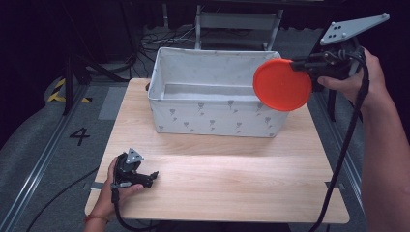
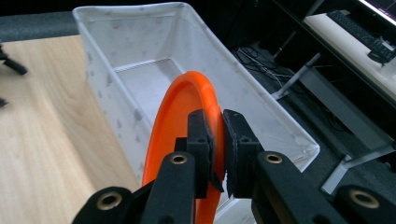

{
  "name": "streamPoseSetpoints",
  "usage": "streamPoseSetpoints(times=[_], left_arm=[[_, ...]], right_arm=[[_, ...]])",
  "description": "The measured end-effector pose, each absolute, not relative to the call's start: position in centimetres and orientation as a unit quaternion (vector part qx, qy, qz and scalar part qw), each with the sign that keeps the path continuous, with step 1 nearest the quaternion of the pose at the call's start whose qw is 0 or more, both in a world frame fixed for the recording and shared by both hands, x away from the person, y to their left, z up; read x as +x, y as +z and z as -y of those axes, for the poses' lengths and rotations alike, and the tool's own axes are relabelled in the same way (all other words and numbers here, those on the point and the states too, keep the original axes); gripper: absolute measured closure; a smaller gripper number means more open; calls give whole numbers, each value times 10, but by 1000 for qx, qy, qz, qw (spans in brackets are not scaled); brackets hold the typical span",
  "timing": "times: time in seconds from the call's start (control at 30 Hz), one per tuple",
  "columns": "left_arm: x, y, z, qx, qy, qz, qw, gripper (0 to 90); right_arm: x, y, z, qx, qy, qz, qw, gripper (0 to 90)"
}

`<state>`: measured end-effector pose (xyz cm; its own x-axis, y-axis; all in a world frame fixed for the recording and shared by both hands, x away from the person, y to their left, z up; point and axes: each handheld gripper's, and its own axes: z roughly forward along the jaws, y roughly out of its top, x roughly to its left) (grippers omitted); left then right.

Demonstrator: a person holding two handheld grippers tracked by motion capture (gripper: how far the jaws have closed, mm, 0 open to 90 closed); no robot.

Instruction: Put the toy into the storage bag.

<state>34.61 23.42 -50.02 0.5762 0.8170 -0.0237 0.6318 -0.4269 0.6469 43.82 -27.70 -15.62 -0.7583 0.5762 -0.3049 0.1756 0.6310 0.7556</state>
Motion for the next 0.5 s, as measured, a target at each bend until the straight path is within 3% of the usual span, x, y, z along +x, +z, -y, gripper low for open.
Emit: streamPoseSetpoints(times=[0.5], left_arm=[[346,-500,-234,832,148,-435,311,9]], right_arm=[[499,-171,265,209,369,-864,270,824]])
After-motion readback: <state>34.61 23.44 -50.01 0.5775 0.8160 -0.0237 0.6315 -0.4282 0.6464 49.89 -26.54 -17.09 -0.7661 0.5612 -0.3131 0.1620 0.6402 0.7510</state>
